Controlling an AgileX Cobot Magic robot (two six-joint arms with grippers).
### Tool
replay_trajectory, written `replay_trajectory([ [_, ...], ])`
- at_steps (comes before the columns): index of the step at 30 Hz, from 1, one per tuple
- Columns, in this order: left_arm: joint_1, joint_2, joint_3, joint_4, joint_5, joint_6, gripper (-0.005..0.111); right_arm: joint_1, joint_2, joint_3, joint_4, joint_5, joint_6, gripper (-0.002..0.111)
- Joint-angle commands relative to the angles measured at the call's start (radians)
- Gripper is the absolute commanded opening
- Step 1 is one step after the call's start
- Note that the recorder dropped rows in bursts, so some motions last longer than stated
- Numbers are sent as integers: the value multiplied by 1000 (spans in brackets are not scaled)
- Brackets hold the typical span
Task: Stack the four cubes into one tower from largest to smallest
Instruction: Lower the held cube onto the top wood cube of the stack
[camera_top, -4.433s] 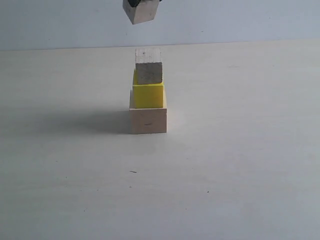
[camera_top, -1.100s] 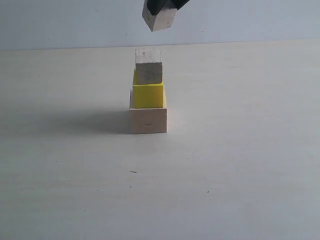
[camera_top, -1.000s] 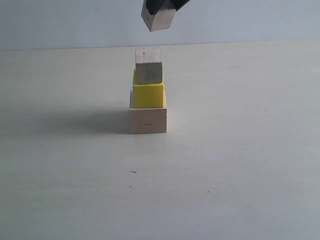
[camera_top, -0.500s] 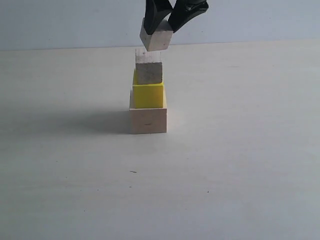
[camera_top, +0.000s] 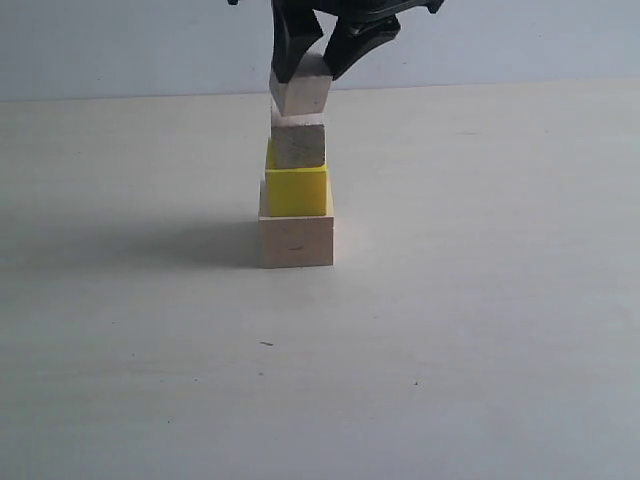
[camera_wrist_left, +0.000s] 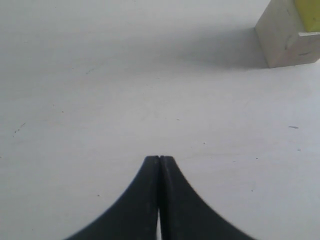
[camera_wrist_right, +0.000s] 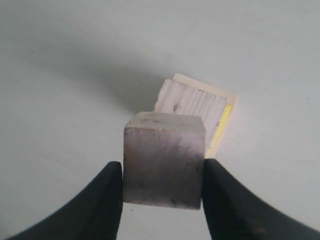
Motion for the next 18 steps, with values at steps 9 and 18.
replay_trajectory([
  [9,1,-5,4,-28,-22,4,0,0,-1,3,-30,-8,173,0],
  [18,1,-5,4,-48,-22,11,0,0,2,3,-26,-8,175,0],
])
